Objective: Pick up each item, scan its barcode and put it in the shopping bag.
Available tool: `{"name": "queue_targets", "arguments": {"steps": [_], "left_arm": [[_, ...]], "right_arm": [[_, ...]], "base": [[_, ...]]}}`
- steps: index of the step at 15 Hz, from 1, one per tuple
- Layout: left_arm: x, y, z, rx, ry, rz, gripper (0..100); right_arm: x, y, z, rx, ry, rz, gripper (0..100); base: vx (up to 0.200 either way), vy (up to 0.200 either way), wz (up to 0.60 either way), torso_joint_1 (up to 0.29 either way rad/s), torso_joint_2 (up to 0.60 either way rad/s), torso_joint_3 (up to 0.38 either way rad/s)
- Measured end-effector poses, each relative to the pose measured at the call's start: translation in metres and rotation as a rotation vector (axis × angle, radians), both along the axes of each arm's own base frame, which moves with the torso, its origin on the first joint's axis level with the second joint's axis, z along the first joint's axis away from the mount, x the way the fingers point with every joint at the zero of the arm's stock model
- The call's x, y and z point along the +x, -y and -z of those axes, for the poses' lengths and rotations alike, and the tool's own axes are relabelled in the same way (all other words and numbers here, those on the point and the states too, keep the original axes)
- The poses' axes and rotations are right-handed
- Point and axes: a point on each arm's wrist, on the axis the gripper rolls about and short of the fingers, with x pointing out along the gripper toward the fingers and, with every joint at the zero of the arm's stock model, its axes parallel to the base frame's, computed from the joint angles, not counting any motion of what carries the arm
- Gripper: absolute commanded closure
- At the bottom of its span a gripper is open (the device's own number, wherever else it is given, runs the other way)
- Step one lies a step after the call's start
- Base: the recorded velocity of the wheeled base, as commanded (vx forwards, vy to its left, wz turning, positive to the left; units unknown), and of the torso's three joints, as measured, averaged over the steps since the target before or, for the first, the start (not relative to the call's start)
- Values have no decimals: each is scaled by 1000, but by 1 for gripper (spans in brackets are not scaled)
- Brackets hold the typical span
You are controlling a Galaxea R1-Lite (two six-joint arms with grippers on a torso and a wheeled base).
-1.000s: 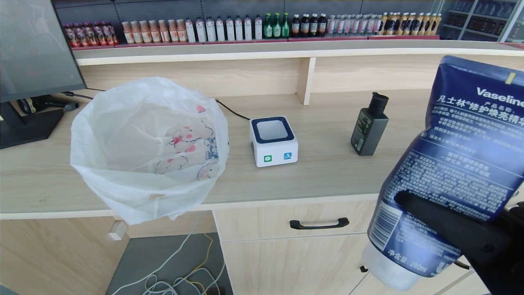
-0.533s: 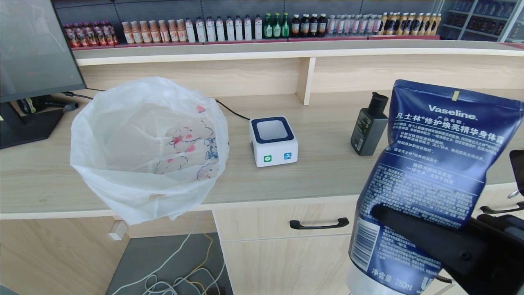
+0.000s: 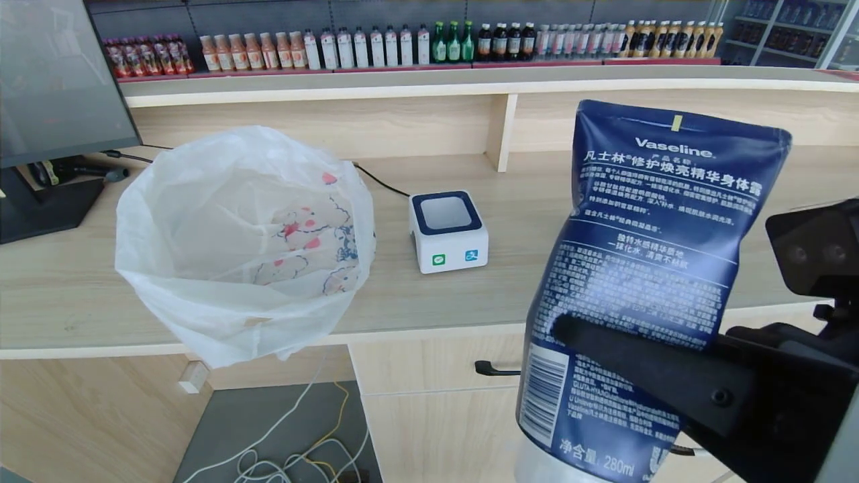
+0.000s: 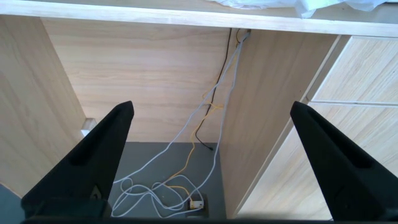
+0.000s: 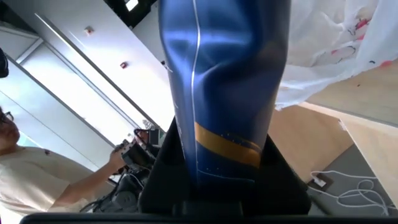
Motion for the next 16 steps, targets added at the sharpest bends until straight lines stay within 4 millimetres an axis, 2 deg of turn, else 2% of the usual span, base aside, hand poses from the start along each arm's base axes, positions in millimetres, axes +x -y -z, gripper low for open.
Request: {"name": "queue_targets", "arguments": {"steps": [6, 16], "left_arm": [[0, 0, 0, 0, 0, 1, 0], [0, 0, 0, 0, 0, 1, 0]], "right_arm": [[13, -17, -13, 71, -88, -43, 100], [14, -19, -14, 75, -86, -44, 100]], "base": [[0, 0, 0, 0, 0, 0], [0, 0, 0, 0, 0, 0]]}}
